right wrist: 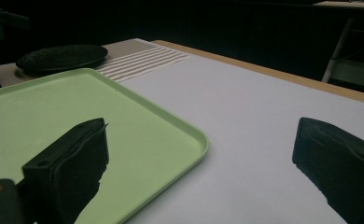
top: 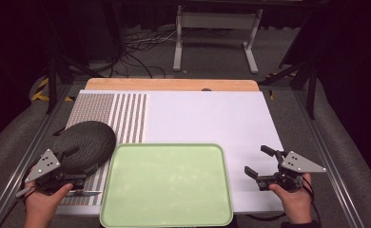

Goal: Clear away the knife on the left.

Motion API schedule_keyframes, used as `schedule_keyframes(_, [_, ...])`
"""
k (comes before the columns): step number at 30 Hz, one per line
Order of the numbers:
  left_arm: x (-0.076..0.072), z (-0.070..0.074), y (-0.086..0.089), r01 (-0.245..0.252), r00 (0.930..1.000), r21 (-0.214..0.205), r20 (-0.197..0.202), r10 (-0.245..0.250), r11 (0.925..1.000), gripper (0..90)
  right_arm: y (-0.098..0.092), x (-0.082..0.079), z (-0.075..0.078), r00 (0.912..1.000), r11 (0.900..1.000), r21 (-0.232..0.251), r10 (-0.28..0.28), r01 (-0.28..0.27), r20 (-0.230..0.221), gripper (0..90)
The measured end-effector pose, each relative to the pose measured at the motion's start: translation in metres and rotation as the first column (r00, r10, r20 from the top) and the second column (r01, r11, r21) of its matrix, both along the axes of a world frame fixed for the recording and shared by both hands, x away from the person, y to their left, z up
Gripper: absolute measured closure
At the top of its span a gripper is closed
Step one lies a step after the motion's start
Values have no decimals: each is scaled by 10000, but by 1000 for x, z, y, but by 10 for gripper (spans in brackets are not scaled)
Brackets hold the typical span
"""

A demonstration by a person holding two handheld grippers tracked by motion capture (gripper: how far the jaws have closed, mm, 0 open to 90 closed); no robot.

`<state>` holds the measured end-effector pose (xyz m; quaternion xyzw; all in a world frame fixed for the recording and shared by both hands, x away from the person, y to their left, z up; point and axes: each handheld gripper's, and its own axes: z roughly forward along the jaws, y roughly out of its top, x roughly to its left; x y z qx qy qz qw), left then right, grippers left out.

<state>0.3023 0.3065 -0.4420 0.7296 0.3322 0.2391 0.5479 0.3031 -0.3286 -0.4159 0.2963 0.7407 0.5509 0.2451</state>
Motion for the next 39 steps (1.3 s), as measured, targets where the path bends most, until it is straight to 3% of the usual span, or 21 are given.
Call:
schedule_keyframes(4, [0,1,-1,27,10000,33,7,-27,10000,62,2,1,-1,9998,9999,-93,-85,83,-166,47])
schedule_keyframes(10, [-1,2,-3,137,9999,210,-26,-137,9997,62,-1,0,-1,9999,9998,162,-99,101,-137,47])
schedule_keyframes(23, [-1,5,-2,249,9997,21,-51,-249,9997,57,-1,0,-2,9998,9998,200,-58,62,-181,47])
schedule_keyframes(30, [0,11,0,419,9988,347,-284,-410,9985,58,-2,2,-2,9998,9997,193,-123,127,-174,47])
schedule_keyframes(35, [-1,23,7,702,9959,1184,-653,-628,9905,63,-3,4,-5,9994,9995,231,-188,195,-300,46])
schedule_keyframes(39, [0,27,9,897,9931,1499,-885,-770,9846,64,-1,5,-5,9993,9997,203,-156,162,-330,46])
